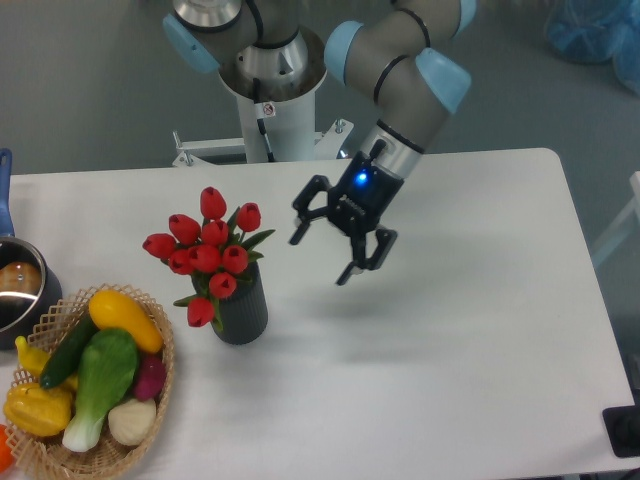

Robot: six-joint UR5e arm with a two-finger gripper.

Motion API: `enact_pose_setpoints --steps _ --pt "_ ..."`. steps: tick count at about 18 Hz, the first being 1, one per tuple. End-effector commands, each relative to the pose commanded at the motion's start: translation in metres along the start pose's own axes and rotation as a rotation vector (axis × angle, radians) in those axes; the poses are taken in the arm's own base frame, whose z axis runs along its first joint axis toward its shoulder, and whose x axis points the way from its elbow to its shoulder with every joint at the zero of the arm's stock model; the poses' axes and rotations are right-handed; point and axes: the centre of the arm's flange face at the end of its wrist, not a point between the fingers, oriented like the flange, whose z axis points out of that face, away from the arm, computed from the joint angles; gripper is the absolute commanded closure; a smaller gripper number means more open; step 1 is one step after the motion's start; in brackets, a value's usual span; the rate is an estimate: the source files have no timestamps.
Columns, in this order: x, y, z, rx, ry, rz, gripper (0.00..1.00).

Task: Pick up the flowers from the vase
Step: 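Lower the open gripper to the tulip stems above the vase rim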

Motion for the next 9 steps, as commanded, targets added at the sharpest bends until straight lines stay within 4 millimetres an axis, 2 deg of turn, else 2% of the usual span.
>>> enact_pose_setpoints --steps 5,7,9 --pt "0.008 -0.004 0.003 0.008 0.020 -0.017 0.00" --pt "0.014 -0.013 0.011 0.026 0.043 -0.008 0.00" --pt "0.016 -0.018 0.011 0.040 0.044 -0.002 0.00"
